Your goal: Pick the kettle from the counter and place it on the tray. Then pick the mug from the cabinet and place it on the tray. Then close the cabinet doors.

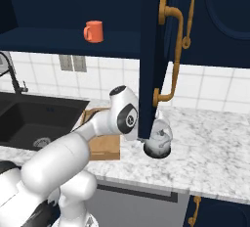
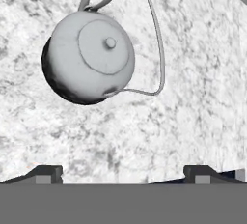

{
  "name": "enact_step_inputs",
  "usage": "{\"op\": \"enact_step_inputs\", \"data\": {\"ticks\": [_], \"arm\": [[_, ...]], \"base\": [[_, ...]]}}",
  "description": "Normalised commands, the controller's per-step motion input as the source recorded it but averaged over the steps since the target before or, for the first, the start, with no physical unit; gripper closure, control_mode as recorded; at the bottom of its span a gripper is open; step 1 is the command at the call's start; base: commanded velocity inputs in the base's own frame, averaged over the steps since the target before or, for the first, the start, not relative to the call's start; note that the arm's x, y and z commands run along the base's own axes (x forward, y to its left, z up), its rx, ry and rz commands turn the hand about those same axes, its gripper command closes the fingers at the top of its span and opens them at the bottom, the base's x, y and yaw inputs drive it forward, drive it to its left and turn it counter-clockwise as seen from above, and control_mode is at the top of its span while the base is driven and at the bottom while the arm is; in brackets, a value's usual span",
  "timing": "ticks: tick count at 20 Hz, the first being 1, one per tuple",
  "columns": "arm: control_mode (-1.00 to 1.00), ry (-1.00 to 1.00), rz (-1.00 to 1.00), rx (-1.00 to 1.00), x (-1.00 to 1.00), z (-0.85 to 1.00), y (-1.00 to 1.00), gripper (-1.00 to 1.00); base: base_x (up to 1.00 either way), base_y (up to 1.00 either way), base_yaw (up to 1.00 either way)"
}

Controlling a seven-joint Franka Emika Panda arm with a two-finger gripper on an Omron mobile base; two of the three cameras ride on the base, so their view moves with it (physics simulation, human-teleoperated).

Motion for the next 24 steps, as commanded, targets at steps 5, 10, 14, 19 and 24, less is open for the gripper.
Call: {"op": "enact_step_inputs", "data": {"ticks": [5,10,14,19,24], "arm": [[-1.00,0.00,0.00,0.05,0.26,0.15,-0.24,-1.00],[-1.00,0.00,0.00,0.02,0.24,-0.10,-0.23,-1.00],[-1.00,0.00,0.00,0.00,0.21,-0.26,-0.14,-1.00],[-1.00,0.00,0.00,0.00,0.16,-0.42,-0.11,-1.00],[-1.00,0.00,0.00,0.01,0.15,-0.25,-0.11,-1.00]], "base": [[0.00,0.00,0.00],[0.00,0.00,0.00],[0.00,0.00,0.00],[0.00,0.00,0.00],[0.00,0.00,0.00]]}}
